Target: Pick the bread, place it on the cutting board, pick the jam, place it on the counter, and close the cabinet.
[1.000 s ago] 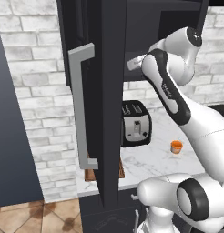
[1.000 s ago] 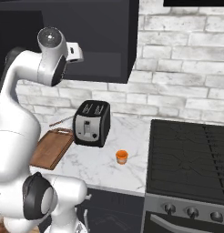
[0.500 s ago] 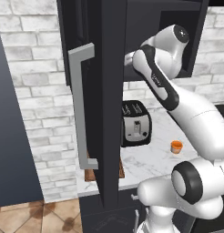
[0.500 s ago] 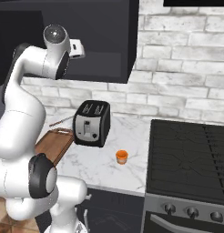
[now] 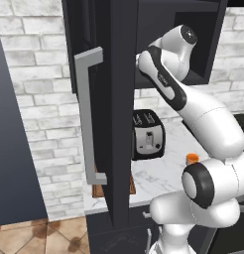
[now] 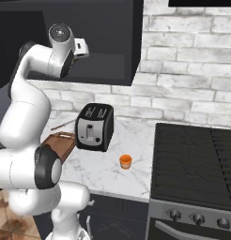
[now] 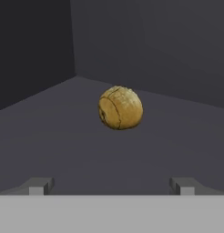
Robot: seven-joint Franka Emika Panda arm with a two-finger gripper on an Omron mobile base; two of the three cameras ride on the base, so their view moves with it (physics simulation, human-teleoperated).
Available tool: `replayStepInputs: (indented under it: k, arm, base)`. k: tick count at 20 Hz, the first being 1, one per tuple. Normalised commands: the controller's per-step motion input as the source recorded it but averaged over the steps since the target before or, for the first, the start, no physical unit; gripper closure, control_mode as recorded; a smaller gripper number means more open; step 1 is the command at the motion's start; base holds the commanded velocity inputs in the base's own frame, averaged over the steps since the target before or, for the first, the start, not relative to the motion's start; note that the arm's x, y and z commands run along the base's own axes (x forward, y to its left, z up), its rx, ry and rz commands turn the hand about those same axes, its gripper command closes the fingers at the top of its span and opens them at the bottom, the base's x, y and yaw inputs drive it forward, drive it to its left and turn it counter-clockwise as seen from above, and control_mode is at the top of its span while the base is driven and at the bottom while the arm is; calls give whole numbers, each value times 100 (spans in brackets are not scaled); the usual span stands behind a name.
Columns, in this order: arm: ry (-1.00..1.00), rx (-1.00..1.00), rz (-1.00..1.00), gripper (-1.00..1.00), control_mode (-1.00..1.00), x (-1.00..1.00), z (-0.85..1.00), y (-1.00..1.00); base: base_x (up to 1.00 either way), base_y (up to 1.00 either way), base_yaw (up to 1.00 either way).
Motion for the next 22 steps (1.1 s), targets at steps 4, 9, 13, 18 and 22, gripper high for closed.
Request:
replayStepInputs:
  k: [4, 9, 13, 18, 22]
  arm:
    - [0, 0, 0, -100, -100, 25, 0, 1]
    - [0, 0, 0, -100, -100, 27, -6, 5]
    - [0, 0, 0, -100, -100, 26, -14, 8]
    - [0, 0, 0, -100, -100, 26, -16, 6]
    - [0, 0, 0, -100, -100, 26, -3, 3]
  base:
    - [0, 0, 0]
    - [0, 0, 0]
    - [0, 0, 0]
    - [0, 0, 0]
    - [0, 0, 0]
